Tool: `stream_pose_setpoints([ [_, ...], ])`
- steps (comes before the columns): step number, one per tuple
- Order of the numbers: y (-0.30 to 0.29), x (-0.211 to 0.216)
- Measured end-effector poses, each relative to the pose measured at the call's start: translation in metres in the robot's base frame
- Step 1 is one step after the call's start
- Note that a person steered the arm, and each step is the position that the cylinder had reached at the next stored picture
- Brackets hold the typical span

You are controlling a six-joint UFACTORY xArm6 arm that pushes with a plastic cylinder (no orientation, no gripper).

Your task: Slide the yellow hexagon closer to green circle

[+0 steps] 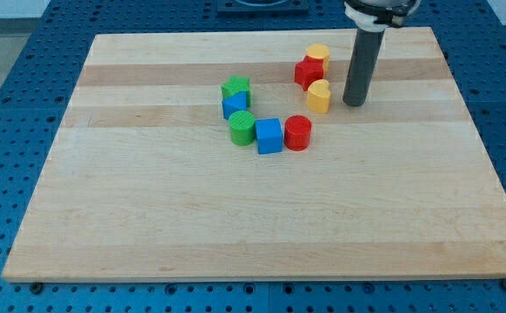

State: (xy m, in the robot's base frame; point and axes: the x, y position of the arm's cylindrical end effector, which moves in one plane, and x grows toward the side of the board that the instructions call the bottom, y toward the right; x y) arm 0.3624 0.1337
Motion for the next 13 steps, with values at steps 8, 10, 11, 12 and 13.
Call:
stream_pose_setpoints([
  [8, -0.064, -0.03],
  [10, -0.094, -0.03],
  [11, -0.11, -0.03],
  [12, -0.116, -0.024],
  [13, -0.11, -0.016],
])
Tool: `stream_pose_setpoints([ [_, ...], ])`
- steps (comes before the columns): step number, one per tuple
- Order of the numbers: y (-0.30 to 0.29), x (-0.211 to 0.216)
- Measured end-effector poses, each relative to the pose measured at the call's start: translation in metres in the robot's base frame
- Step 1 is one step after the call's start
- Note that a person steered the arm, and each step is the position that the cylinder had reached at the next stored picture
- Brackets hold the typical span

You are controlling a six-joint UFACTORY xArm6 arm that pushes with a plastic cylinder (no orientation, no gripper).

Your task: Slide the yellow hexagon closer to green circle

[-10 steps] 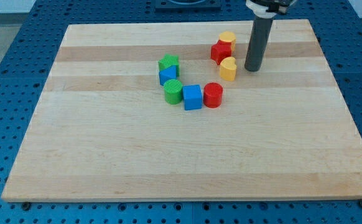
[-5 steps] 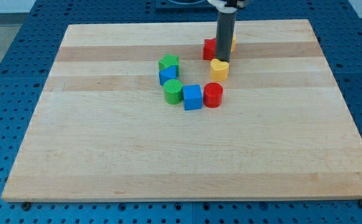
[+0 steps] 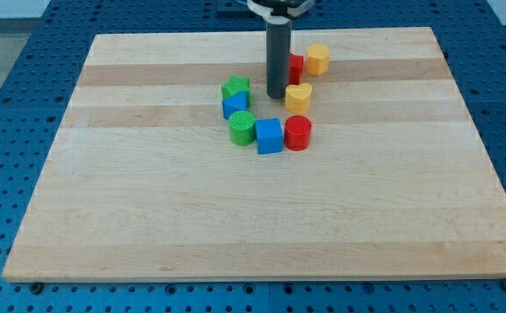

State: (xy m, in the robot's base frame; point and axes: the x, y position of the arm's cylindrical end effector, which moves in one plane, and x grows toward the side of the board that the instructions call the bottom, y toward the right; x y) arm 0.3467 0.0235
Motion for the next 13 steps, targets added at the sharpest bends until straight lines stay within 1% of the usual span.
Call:
stream_pose_setpoints([
  [1, 0.015, 0.008],
  [4, 0.055, 0.013],
  [6, 0.057, 0.013],
  [10, 0.09, 0.002],
  [13, 0.09, 0.031],
])
